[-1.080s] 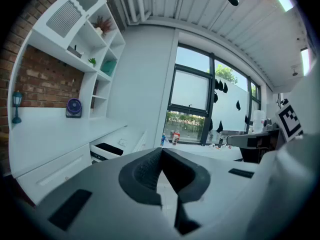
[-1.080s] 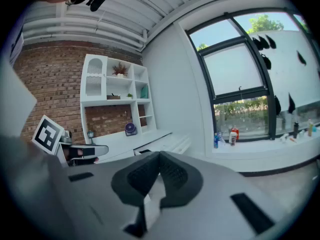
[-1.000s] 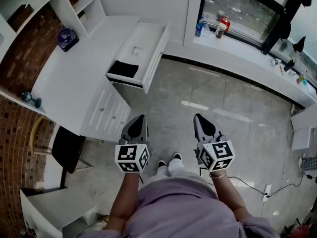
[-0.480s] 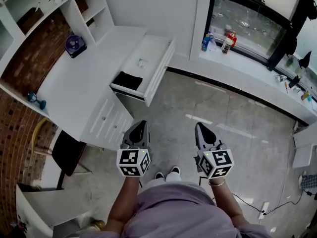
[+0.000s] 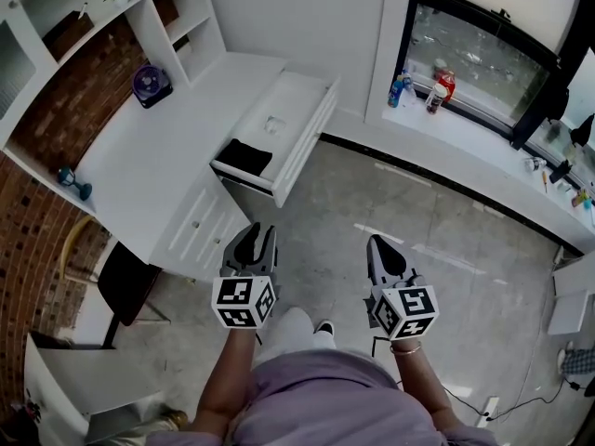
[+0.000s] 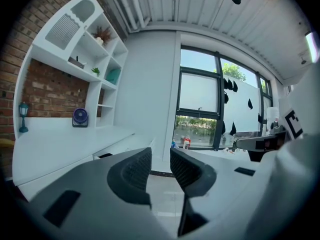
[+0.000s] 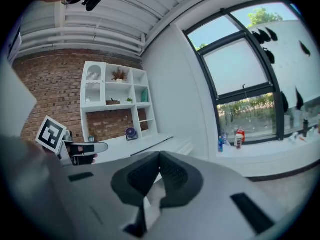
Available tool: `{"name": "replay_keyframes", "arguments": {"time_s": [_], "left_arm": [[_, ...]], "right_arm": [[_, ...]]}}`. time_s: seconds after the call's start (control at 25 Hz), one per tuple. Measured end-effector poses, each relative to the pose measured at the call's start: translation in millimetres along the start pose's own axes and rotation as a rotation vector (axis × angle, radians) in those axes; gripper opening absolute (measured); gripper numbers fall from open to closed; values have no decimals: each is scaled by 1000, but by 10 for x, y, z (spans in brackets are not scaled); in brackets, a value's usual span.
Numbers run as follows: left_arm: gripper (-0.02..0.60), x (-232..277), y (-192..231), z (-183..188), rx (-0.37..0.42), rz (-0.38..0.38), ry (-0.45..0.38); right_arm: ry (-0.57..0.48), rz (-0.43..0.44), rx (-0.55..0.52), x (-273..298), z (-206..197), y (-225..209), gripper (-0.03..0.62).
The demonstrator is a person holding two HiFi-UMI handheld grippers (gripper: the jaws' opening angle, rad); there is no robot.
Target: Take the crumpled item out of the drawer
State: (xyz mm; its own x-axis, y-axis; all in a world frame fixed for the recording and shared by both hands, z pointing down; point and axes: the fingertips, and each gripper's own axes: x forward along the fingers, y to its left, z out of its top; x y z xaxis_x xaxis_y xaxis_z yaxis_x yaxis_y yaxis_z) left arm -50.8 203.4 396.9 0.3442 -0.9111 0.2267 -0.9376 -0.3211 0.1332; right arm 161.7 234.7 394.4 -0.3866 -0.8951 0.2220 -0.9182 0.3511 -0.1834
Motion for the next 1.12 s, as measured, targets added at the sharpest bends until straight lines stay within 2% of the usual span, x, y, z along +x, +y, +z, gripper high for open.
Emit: {"name": "replay_keyframes", "arguments": {"time_s": [0.24, 0.48, 1.12], "left_arm": [[130, 247, 145, 36, 6, 18, 14], [150, 730, 405, 123, 6, 15, 14], [175, 2181, 1532, 528, 21, -5, 14]], "right_arm": [[5, -9, 20, 214, 27, -119, 3], [-6, -35, 28, 619, 142, -284, 4], [9, -47, 36, 2487, 539, -338, 4]]}}
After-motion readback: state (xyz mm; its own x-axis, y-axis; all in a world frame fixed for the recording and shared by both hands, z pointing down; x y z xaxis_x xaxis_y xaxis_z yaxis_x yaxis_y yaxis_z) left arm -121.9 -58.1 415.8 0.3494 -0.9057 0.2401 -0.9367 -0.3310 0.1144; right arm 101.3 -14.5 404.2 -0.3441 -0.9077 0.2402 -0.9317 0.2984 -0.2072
